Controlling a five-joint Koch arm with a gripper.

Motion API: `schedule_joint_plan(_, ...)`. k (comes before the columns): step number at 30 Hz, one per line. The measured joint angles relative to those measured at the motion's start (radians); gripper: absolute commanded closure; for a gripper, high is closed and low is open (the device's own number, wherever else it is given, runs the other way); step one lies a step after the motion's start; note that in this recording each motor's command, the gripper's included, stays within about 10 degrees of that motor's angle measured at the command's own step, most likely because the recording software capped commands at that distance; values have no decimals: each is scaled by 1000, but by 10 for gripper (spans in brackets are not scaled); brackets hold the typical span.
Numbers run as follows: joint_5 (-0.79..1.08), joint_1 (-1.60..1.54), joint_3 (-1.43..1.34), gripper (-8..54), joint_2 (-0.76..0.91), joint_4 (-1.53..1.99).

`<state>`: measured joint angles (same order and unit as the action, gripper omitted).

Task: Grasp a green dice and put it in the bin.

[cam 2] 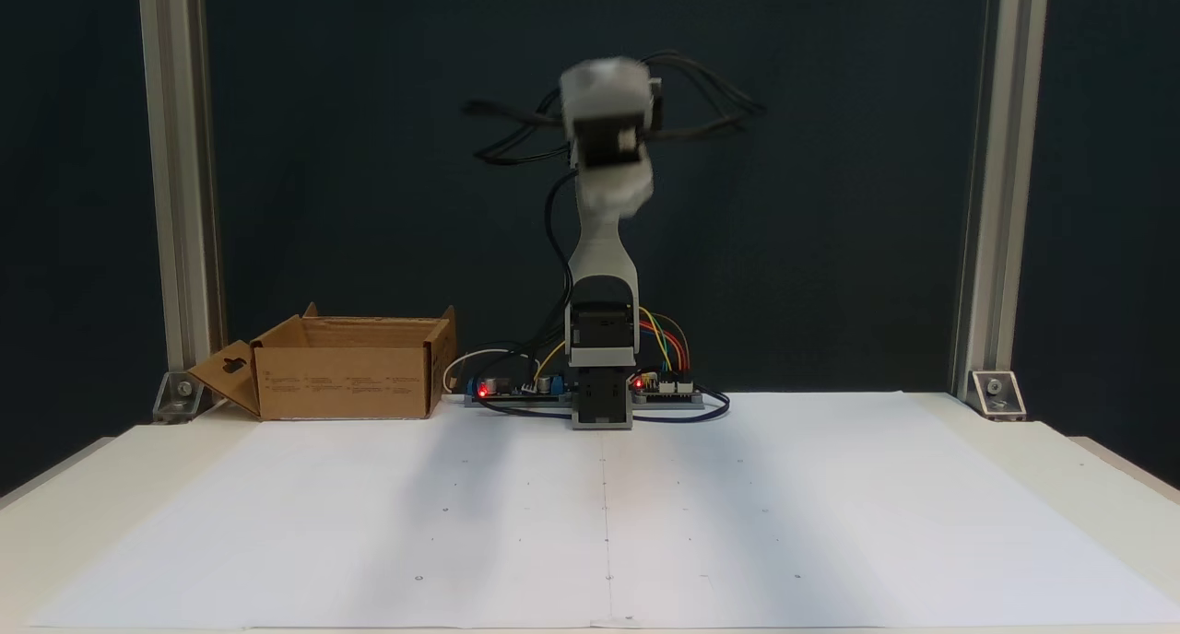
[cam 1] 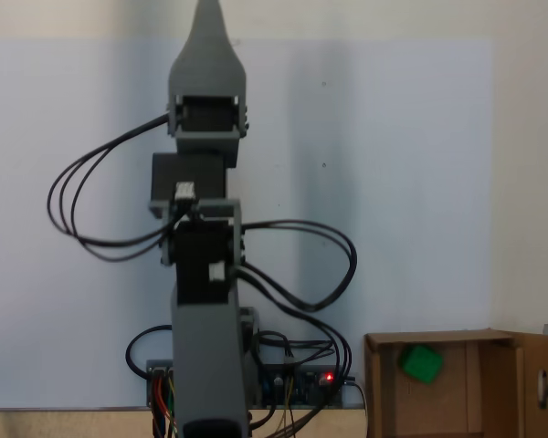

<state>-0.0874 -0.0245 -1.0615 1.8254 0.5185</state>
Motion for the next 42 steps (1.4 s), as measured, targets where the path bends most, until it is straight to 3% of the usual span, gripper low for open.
schedule_joint_plan(4,0,20,-8,20,87,-11)
schedule_joint_plan(10,-6,92,-515,8,267,-209)
schedule_joint_plan(17,-6,87,-834,5,422,-407)
schedule_joint_plan(42,-6,107,-1493,12,434,-1085)
